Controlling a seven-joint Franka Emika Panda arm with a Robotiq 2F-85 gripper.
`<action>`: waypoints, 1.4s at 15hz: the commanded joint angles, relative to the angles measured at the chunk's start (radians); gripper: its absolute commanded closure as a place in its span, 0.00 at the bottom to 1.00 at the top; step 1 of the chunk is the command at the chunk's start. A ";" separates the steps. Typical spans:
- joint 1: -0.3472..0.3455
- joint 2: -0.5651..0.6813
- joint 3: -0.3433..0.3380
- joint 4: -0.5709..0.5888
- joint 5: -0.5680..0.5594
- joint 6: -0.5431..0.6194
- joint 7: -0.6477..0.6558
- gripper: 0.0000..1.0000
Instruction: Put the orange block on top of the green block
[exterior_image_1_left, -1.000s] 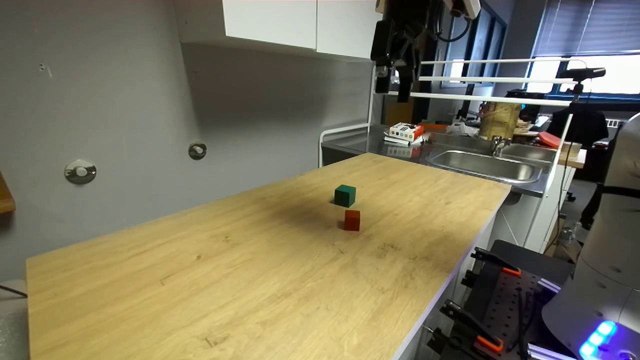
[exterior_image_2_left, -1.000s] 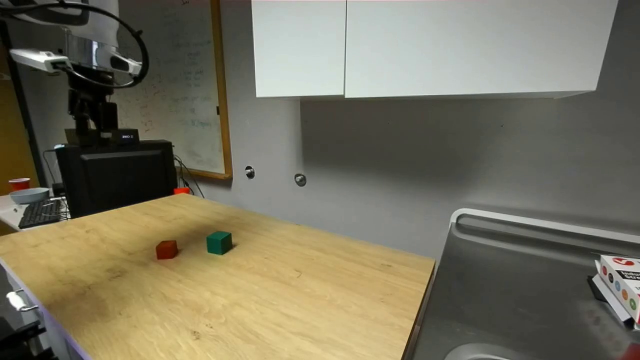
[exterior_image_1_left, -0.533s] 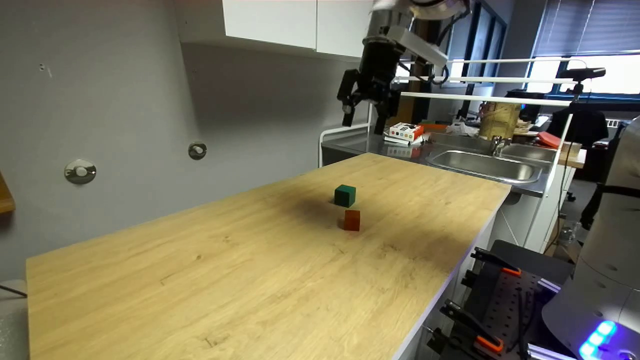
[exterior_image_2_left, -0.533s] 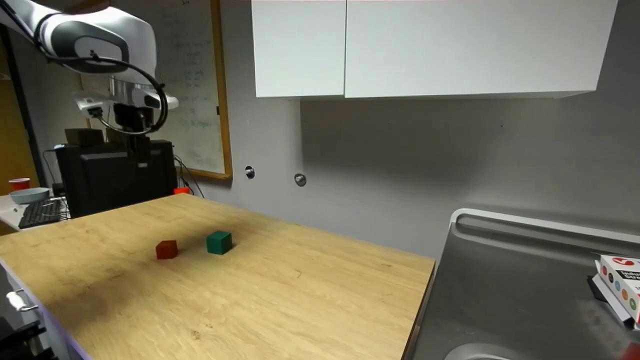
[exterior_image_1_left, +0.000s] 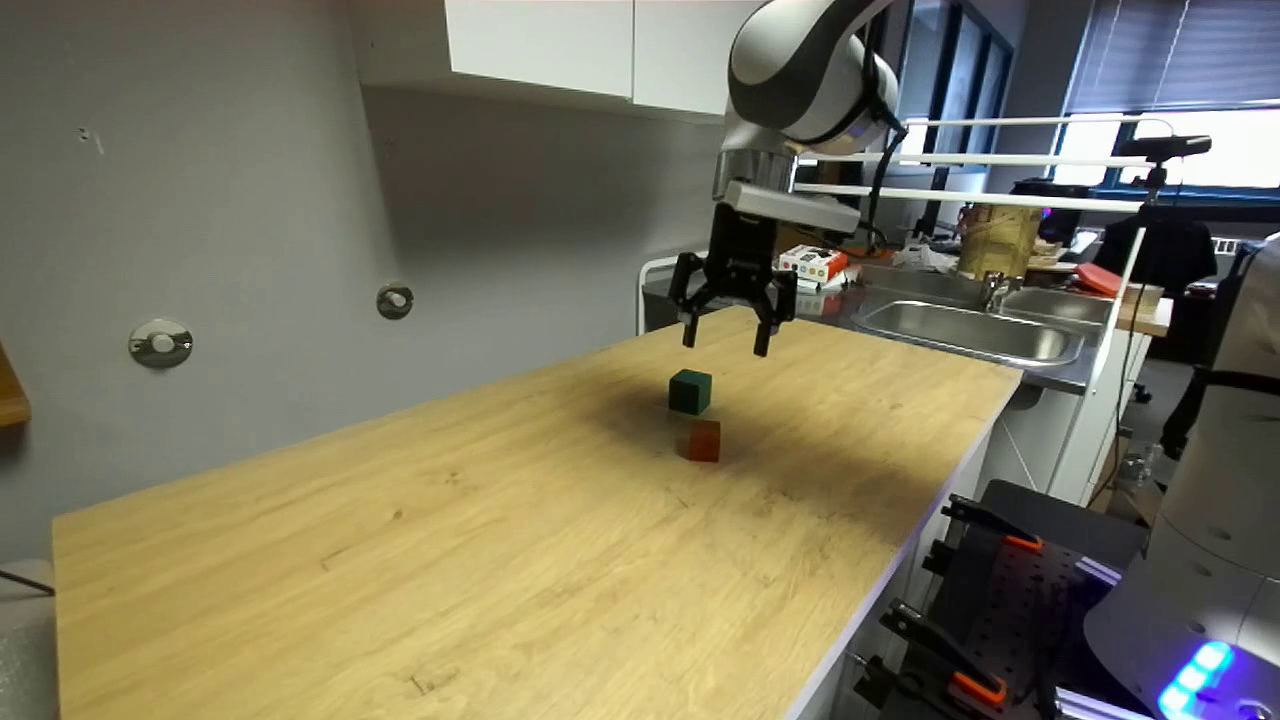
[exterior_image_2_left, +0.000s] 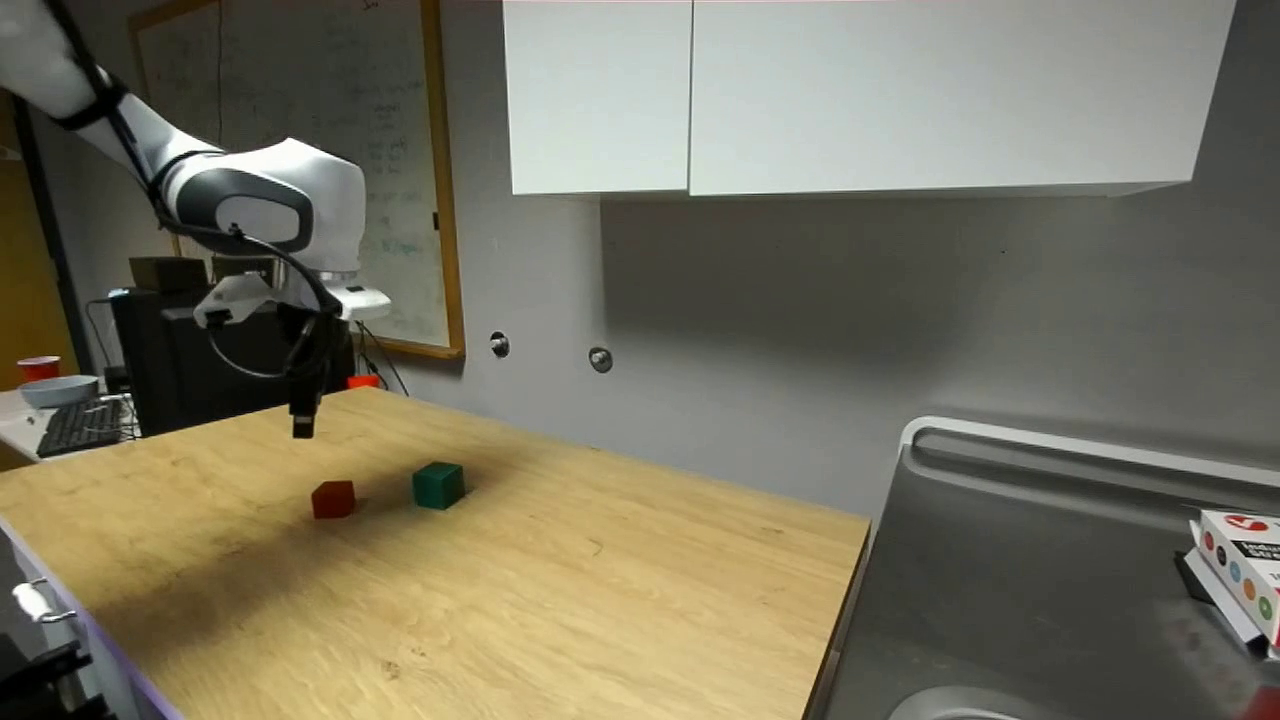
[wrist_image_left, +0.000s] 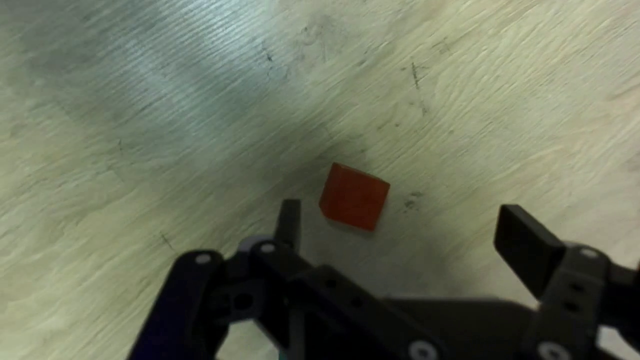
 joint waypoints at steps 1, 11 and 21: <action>-0.006 0.095 -0.006 0.041 0.007 -0.012 0.086 0.00; 0.004 0.345 -0.034 0.232 0.011 -0.134 0.186 0.00; 0.006 0.475 -0.055 0.338 0.045 -0.235 0.230 0.48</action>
